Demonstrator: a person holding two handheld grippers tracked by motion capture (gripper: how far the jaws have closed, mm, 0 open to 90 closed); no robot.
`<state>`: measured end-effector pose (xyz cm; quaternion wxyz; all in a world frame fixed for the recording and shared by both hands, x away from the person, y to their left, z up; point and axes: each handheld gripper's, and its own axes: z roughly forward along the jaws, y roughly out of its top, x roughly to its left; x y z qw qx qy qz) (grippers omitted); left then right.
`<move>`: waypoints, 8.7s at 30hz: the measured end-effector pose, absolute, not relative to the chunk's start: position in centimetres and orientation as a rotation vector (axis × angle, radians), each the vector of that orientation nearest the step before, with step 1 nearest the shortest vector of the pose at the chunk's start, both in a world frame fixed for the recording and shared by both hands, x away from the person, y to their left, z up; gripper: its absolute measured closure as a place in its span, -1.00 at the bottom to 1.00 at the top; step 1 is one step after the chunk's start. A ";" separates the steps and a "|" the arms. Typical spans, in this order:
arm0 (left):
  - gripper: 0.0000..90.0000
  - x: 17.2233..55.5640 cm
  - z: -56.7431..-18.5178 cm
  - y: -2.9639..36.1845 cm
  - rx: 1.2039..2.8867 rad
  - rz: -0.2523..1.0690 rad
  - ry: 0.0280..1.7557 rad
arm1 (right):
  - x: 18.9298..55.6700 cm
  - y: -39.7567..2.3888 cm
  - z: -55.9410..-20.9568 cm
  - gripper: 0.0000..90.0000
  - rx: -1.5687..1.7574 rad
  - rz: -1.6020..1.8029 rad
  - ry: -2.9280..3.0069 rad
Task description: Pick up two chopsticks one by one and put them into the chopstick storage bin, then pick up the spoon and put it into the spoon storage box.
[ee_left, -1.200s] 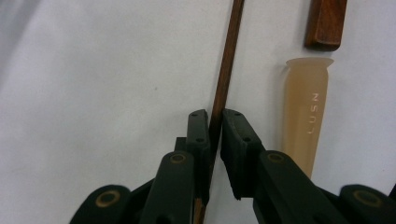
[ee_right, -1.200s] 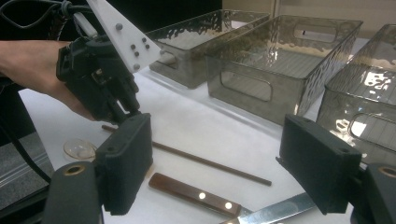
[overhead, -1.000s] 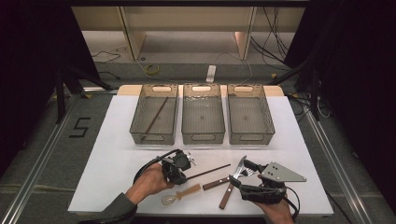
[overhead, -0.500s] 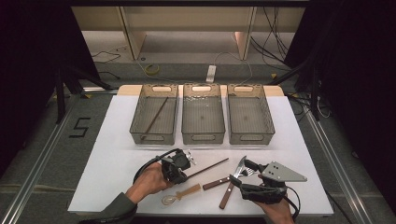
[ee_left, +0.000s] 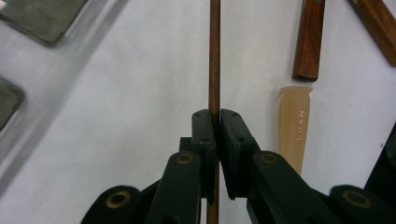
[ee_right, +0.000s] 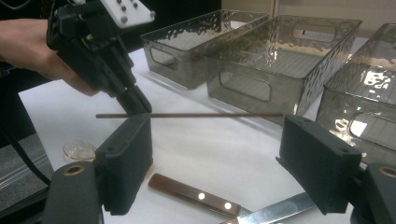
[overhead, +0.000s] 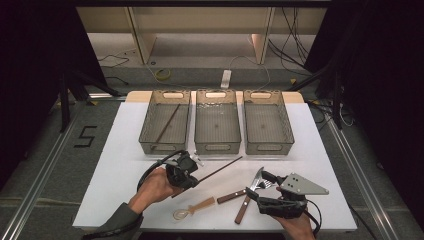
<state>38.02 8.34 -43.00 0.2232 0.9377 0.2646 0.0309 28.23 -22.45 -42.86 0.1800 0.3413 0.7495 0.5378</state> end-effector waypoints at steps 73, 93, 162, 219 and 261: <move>0.88 49.9 -35.5 19.6 2.084 0.351 1.203 | 28.4 -22.3 -43.2 -0.42 0.974 1.514 2.130; 0.88 52.1 -37.0 20.5 2.049 0.381 1.298 | 28.3 -22.2 -43.1 -0.42 0.972 1.520 2.130; -0.65 42.5 -37.2 14.2 2.176 0.255 1.007 | 28.4 -22.6 -43.1 -0.42 0.981 1.515 2.117; -0.59 36.0 -42.6 8.4 2.459 0.095 0.872 | 28.1 -23.1 -43.1 -0.42 0.997 1.494 2.109; 0.51 33.0 -46.2 5.3 2.705 0.028 0.632 | 28.1 -22.5 -43.1 -0.42 0.970 1.487 2.126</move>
